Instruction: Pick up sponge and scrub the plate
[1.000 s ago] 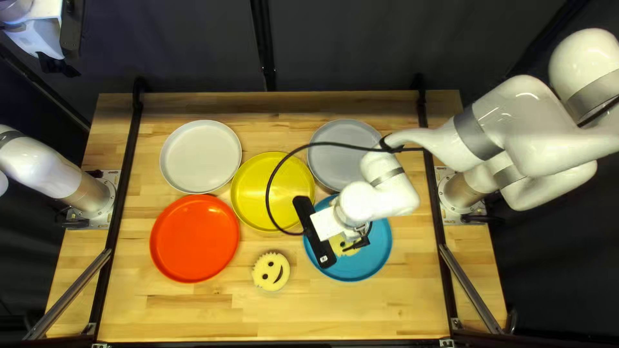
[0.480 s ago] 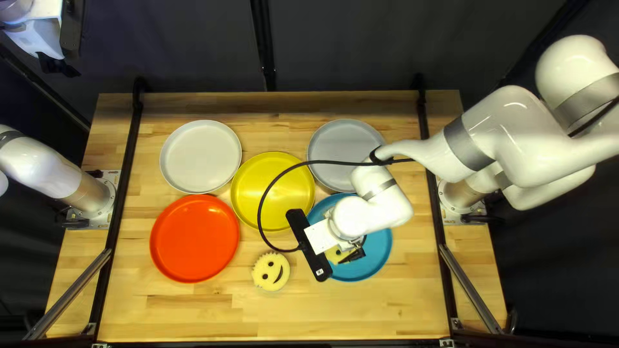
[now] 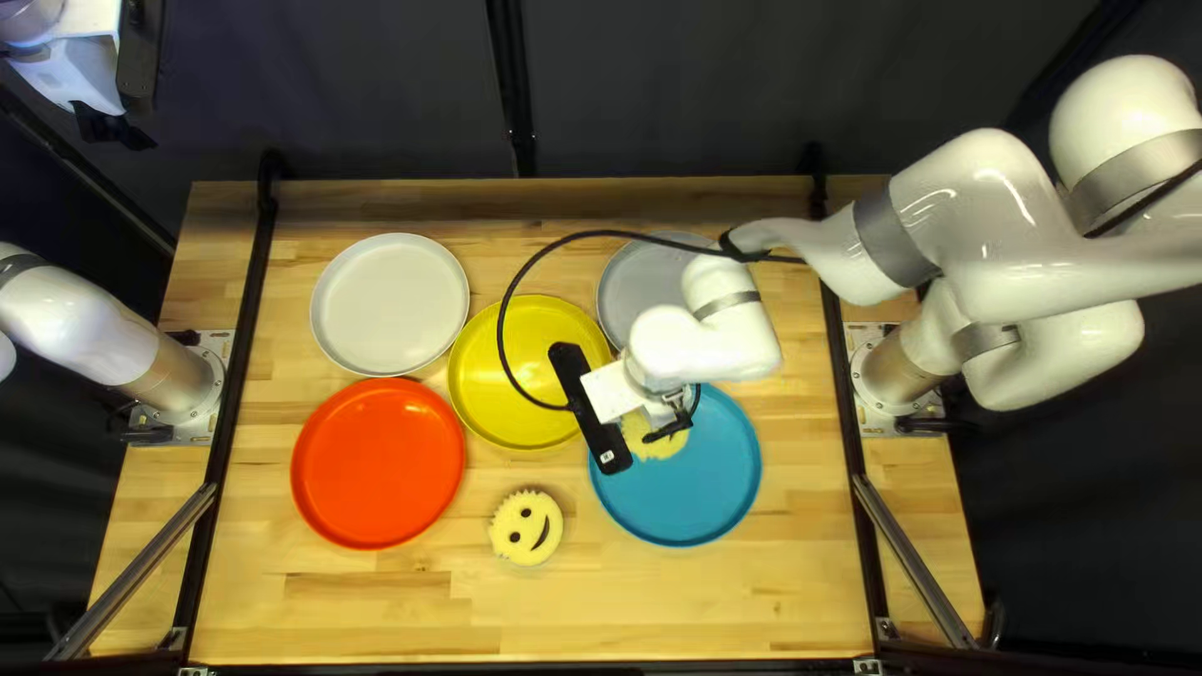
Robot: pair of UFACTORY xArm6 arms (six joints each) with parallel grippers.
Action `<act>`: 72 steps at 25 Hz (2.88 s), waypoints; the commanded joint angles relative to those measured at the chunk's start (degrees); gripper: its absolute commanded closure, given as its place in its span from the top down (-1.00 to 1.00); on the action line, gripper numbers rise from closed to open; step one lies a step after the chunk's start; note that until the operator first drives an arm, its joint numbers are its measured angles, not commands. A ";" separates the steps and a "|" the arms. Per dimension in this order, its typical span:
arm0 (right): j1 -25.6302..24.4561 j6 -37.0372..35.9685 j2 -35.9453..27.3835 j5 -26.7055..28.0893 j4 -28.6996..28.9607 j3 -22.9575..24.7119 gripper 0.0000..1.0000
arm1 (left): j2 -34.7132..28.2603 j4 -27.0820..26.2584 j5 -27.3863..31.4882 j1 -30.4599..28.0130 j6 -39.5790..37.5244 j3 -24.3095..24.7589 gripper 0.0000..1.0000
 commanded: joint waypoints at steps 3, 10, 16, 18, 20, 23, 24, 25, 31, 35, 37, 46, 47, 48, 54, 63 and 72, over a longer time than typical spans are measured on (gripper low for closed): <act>0.52 0.63 1.94 0.30 0.19 -1.83 -1.00 | 0.00 0.00 0.00 0.00 0.00 0.00 1.00; 4.91 4.52 3.85 1.94 -0.61 -4.78 -1.00 | 0.00 0.00 0.00 0.00 0.00 0.00 1.00; 9.90 8.75 4.82 3.28 -1.99 -6.77 -1.00 | 0.00 0.00 0.00 0.00 0.00 0.00 1.00; 11.90 10.55 5.21 3.51 -2.56 -7.20 -1.00 | 0.00 0.00 0.00 0.00 0.00 0.00 1.00; 13.17 11.65 5.87 3.56 -2.95 -7.81 -1.00 | 0.00 0.00 0.00 0.00 0.00 0.00 1.00; 14.00 12.08 6.99 3.52 -3.18 -8.70 -1.00 | 0.00 0.00 0.00 0.00 0.00 0.00 1.00; 14.13 12.06 7.23 3.54 -3.14 -8.90 -1.00 | 0.00 0.00 0.00 0.00 0.00 0.00 1.00; 14.24 12.05 7.47 3.58 -2.97 -9.16 -1.00 | 0.00 0.00 0.00 0.00 0.00 0.00 1.00; 10.63 9.22 7.47 2.94 -1.09 -8.53 -1.00 | 0.00 0.00 0.00 0.00 0.00 0.00 1.00; 6.63 6.88 6.54 3.58 0.64 -8.00 -1.00 | 0.00 0.00 0.00 0.00 0.00 0.00 1.00; 4.77 6.20 6.26 3.94 1.22 -7.78 -1.00 | 0.00 0.00 0.00 0.00 0.00 0.00 1.00; 0.03 7.40 4.77 5.59 3.10 -6.03 -1.00 | 0.00 0.00 0.00 0.00 0.00 0.00 1.00; -0.39 7.63 4.04 5.73 3.35 -5.36 -1.00 | 0.00 0.00 0.00 0.00 0.00 0.00 1.00; -0.71 7.83 3.84 5.94 3.49 -5.18 -1.00 | 0.00 0.00 0.00 0.00 0.00 0.00 1.00; -0.07 9.07 4.42 6.53 4.06 -6.25 -1.00 | 0.00 0.00 0.00 0.00 0.00 0.00 1.00; 6.31 12.56 6.96 5.95 2.60 -9.67 -1.00 | 0.00 0.00 0.00 0.00 0.00 0.00 1.00; 14.03 17.75 7.00 5.48 -0.04 -9.83 -1.00 | 0.00 0.00 0.00 0.00 0.00 0.00 1.00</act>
